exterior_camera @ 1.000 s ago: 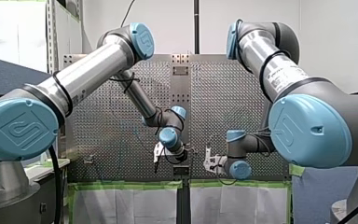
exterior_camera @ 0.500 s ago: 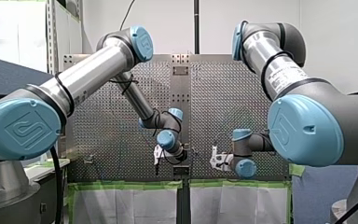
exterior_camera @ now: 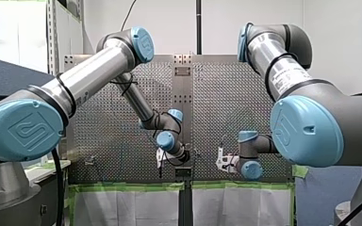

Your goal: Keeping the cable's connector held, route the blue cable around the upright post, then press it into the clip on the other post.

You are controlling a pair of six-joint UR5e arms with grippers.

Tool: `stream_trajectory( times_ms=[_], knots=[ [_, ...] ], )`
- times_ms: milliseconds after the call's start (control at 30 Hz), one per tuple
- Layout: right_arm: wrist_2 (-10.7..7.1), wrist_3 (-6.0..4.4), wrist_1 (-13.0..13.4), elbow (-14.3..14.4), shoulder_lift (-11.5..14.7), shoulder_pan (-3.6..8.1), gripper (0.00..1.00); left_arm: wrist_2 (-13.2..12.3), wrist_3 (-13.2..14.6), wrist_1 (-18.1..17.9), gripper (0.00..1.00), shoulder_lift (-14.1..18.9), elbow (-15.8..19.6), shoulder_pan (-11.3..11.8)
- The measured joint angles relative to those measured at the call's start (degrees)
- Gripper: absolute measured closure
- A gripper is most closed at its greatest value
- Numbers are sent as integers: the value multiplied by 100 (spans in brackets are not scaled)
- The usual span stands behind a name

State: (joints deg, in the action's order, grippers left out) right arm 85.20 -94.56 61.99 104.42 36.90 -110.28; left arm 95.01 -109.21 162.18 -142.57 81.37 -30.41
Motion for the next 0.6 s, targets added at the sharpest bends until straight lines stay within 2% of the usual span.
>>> stream_trajectory(
  times_ms=[433,600],
  knots=[
    [-19,-40,-251,-234,-94,167,100,-290,-328,-23,98,3,0,100],
    [-26,-45,-321,-327,-95,236,100,-500,-541,-157,98,2,0,158]
  ],
)
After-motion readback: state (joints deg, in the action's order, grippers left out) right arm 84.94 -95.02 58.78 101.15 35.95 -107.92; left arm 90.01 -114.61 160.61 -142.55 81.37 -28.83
